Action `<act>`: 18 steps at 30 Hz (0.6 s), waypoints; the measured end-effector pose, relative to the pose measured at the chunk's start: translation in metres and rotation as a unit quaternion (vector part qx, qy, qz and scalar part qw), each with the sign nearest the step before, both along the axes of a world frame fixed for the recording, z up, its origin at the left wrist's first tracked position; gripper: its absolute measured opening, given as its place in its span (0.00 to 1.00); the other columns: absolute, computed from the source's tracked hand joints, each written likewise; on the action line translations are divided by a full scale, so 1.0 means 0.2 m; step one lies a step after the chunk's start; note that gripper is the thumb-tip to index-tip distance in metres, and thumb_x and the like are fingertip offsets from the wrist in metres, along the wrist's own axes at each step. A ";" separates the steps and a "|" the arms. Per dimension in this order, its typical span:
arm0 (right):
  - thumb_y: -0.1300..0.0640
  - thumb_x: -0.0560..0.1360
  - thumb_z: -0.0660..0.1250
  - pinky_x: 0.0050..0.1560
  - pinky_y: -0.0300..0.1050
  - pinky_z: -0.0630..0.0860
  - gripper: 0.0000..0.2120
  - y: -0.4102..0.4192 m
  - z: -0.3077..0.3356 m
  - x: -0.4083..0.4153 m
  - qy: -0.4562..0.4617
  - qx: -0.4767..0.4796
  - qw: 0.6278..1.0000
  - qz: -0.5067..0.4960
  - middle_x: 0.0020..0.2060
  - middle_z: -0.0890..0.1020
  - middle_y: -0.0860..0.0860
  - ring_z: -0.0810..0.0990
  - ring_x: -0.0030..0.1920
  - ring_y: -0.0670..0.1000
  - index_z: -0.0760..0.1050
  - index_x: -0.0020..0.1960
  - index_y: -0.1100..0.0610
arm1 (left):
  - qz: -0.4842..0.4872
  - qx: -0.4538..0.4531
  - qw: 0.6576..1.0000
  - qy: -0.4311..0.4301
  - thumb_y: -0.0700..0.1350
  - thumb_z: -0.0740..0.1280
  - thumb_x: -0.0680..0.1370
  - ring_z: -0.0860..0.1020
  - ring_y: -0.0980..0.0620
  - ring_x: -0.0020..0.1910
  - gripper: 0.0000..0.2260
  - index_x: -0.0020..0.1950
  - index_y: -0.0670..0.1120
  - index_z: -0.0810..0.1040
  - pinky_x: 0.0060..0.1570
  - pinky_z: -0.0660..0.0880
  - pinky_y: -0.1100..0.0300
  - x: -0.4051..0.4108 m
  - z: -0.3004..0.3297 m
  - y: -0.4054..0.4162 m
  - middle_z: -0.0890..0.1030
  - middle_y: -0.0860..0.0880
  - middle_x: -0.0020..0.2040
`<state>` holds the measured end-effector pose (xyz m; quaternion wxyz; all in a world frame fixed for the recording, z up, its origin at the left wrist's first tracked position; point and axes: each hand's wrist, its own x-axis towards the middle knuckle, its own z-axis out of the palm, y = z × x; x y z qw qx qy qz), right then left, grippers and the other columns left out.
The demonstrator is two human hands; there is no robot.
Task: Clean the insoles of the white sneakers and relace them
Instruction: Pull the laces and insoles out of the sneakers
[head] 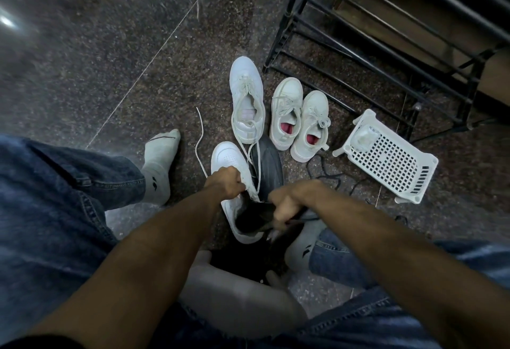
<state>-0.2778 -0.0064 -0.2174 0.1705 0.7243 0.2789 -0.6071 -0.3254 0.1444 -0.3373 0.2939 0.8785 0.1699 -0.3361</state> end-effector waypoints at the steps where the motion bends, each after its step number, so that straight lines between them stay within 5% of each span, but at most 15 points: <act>1: 0.51 0.60 0.73 0.49 0.50 0.80 0.20 -0.01 0.02 0.05 0.002 -0.005 1.000 0.000 0.46 0.82 0.53 0.82 0.45 0.55 0.77 0.50 0.55 | 0.001 0.000 1.000 0.000 0.50 0.68 0.73 0.78 0.45 0.45 0.08 0.36 0.50 0.74 0.40 0.69 0.58 0.00 0.01 0.01 0.80 0.47 0.44; 7: 0.57 0.63 0.73 0.42 0.43 0.75 0.22 -0.16 0.14 0.31 -0.061 -0.018 0.997 -0.031 0.49 0.81 0.54 0.80 0.47 0.54 0.77 0.57 0.58 | 0.026 0.028 0.999 -0.006 0.52 0.67 0.72 0.77 0.44 0.47 0.09 0.42 0.47 0.75 0.40 0.71 0.57 0.00 0.05 0.14 0.80 0.45 0.48; 12: 0.46 0.48 0.72 0.50 0.50 0.81 0.32 -0.26 0.05 0.33 -0.128 -0.018 0.987 -0.093 0.47 0.82 0.53 0.82 0.46 0.54 0.79 0.52 0.54 | 0.104 0.076 0.991 -0.036 0.52 0.68 0.74 0.78 0.40 0.54 0.15 0.55 0.43 0.80 0.51 0.77 0.53 0.07 0.12 0.29 0.79 0.42 0.55; 15: 0.45 0.55 0.73 0.52 0.51 0.80 0.29 -0.21 -0.09 0.19 -0.120 0.019 0.979 -0.163 0.49 0.82 0.53 0.81 0.47 0.53 0.78 0.55 0.54 | 0.110 0.094 0.988 -0.052 0.51 0.69 0.73 0.78 0.41 0.55 0.14 0.53 0.44 0.81 0.52 0.77 0.51 0.15 0.16 0.39 0.81 0.42 0.54; 18: 0.44 0.64 0.73 0.58 0.49 0.76 0.34 -0.11 -0.23 0.05 -0.133 0.050 0.959 -0.245 0.61 0.77 0.56 0.77 0.57 0.57 0.69 0.66 0.54 | 0.112 0.099 0.986 -0.067 0.50 0.70 0.73 0.79 0.41 0.51 0.12 0.50 0.43 0.81 0.47 0.76 0.52 0.23 0.20 0.46 0.81 0.40 0.52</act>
